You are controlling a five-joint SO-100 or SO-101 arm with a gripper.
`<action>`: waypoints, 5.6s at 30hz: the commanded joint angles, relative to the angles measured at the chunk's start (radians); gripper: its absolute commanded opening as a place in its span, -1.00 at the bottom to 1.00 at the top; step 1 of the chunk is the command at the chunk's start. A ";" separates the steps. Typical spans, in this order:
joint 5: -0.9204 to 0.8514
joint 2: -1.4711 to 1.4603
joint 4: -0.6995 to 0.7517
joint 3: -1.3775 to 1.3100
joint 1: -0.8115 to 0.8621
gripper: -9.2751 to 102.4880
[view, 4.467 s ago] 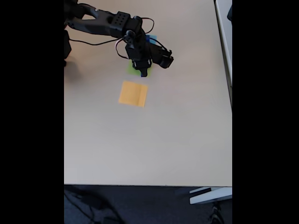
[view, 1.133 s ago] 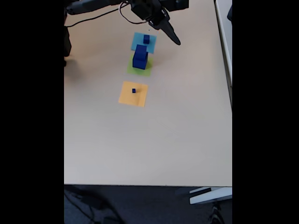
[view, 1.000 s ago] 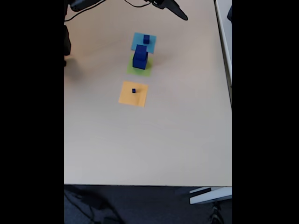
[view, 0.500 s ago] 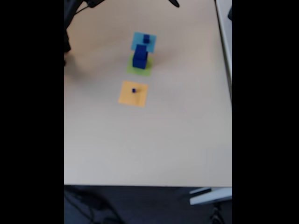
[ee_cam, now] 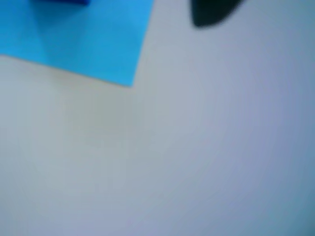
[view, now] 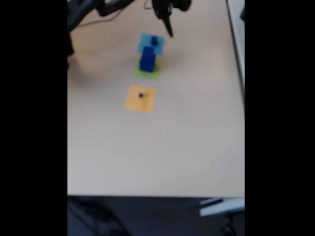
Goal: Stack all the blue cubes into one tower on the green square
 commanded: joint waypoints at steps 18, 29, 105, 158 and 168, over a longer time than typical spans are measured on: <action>-0.035 -0.054 0.100 -0.083 -0.005 0.04; -0.041 -0.094 0.075 -0.080 0.000 0.05; 0.213 0.302 -0.163 0.647 0.031 0.04; 0.184 0.169 -0.063 0.485 0.048 -0.29; 0.190 0.150 -0.034 0.459 0.052 -0.37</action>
